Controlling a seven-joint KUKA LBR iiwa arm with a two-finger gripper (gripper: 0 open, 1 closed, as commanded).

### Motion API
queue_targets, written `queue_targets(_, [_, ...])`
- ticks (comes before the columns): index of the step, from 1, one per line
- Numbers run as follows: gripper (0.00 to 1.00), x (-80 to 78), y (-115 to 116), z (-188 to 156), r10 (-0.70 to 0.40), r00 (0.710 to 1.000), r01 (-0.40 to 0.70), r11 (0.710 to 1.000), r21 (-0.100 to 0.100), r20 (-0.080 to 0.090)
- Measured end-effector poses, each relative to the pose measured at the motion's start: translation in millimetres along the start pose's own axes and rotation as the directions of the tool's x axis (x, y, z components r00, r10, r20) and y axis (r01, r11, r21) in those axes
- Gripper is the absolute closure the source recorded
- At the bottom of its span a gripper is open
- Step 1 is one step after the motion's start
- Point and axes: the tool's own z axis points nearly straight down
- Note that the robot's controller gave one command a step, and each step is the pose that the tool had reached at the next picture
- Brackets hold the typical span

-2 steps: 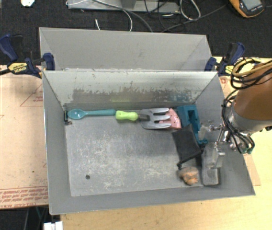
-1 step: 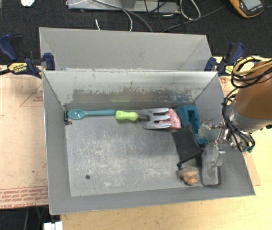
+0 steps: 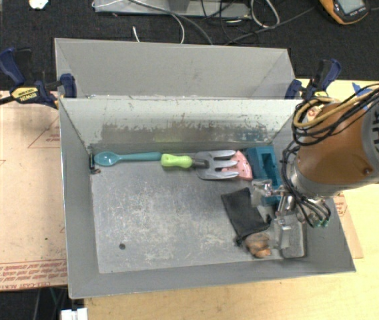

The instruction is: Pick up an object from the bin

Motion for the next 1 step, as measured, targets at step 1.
queue_targets(1, [0.0, -6.1, 14.5, 7.7, 0.008, 1.0, -0.008, 1.0, 0.0, 0.005])
